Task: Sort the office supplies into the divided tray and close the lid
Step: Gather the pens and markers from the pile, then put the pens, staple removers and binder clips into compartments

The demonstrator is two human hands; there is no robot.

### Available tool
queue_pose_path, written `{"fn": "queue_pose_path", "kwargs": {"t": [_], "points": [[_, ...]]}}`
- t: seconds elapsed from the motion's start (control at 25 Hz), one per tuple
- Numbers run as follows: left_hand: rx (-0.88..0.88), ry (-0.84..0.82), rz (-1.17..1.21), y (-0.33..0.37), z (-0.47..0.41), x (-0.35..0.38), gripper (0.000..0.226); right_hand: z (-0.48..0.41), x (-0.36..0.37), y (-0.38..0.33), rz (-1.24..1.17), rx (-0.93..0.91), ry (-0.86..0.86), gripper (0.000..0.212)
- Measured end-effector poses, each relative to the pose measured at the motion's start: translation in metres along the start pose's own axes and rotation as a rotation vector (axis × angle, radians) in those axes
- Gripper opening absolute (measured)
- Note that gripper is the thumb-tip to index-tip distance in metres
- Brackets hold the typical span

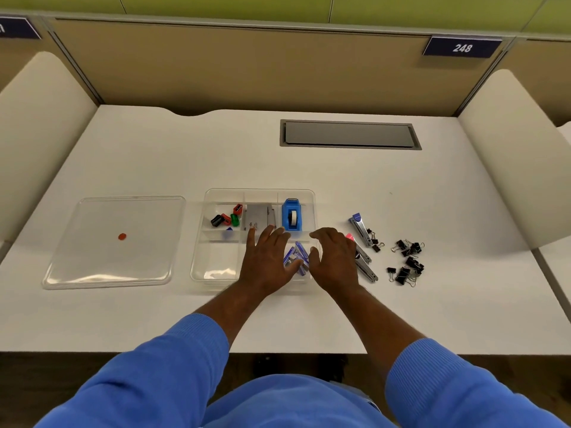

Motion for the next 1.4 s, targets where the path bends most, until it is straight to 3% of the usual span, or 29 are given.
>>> {"fn": "queue_pose_path", "kwargs": {"t": [0.44, 0.84, 1.12, 1.4], "points": [[0.159, 0.037, -0.026, 0.020, -0.013, -0.015, 0.095, 0.023, -0.020, 0.013, -0.017, 0.026, 0.166, 0.060], [0.297, -0.001, -0.024, 0.075, -0.034, -0.002, 0.088, 0.046, -0.056, 0.057, 0.074, 0.152, 0.178, 0.066], [0.288, -0.093, -0.034, 0.116, -0.052, 0.013, 0.066, 0.033, -0.067, 0.114, 0.092, 0.166, 0.112, 0.049], [0.124, -0.144, 0.000, 0.133, -0.081, 0.028, 0.046, 0.002, -0.061, 0.141, 0.044, 0.095, 0.074, 0.032]]}}
Point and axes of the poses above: each hand's wrist, its own z-axis away from the middle knuckle, its own x-axis out of the palm, y = z × x, the point moved 2 cm from there along -z, towards the middle knuckle, and after that the axes turned 1 degree about z, right-handed, at the moved point
